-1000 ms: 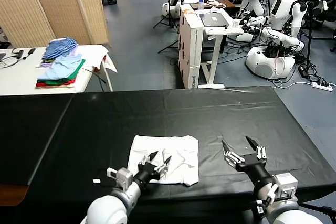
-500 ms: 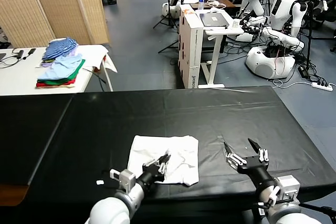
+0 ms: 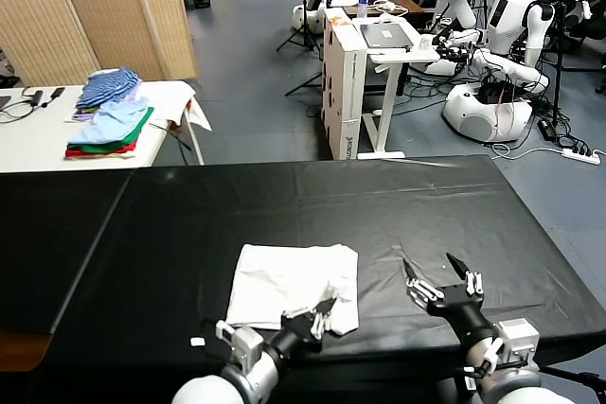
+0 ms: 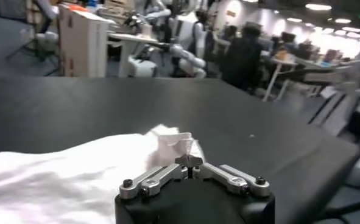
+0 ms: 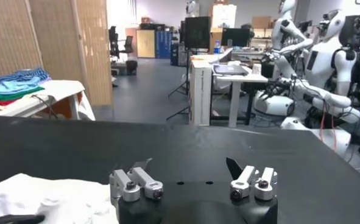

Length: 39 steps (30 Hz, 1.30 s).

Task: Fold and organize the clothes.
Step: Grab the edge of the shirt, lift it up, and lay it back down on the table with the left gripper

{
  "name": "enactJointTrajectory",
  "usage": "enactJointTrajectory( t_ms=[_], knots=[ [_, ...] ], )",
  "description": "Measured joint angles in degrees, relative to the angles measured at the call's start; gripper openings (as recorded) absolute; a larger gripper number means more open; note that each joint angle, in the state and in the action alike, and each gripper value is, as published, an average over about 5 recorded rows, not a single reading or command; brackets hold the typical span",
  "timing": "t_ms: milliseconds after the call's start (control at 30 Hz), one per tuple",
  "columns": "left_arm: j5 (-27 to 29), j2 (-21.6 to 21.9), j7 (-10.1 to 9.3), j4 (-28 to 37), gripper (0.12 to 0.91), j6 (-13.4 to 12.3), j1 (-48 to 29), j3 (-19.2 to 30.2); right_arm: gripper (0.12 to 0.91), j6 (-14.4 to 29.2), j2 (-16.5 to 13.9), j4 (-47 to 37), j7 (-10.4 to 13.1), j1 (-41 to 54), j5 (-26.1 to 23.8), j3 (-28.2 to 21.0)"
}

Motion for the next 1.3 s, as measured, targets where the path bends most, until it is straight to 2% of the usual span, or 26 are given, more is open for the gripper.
enactJointTrajectory(
  t_ms=[133,233,367,567,667,1000,1133,1300],
  knots=[
    [1.5,-0.5,0.17,1.5,0.15,0.2,-0.1,2.2,0.907,0.0,0.0,0.0,0.0,-0.2,0.0,0.1],
    [2.1,-0.5,0.08,2.1,0.239,0.9,-0.1,3.2,0.907,-0.1,0.0,0.0,0.0,-0.2,0.0,0.1],
    [1.7,-0.6,-0.13,1.6,0.478,0.9,-0.3,3.5,0.907,-0.1,0.2,-0.4,0.1,0.2,-0.2,-0.4],
    [0.1,-0.4,-0.06,0.1,0.813,-0.3,-0.7,1.8,0.907,-0.8,0.3,-1.9,0.1,1.6,-1.5,-2.3],
    [-1.3,-0.1,-0.61,-1.0,0.893,-0.5,-0.5,0.2,0.907,-1.1,0.1,-3.1,-0.3,2.7,-2.6,-3.8],
    [1.4,1.4,-4.95,-1.1,0.907,-1.6,-0.1,-8.3,0.907,0.1,-1.5,-9.6,-4.9,9.4,-11.4,-9.9],
    [4.7,1.0,-5.82,-0.3,0.907,-2.0,0.5,-11.5,0.907,0.7,-1.5,-14.1,-5.4,13.5,-14.5,-13.0],
    [8.3,1.0,-6.19,0.1,0.907,-1.0,1.7,-14.6,0.907,0.7,-1.3,-19.2,-5.1,18.4,-15.2,-16.3]
  ],
)
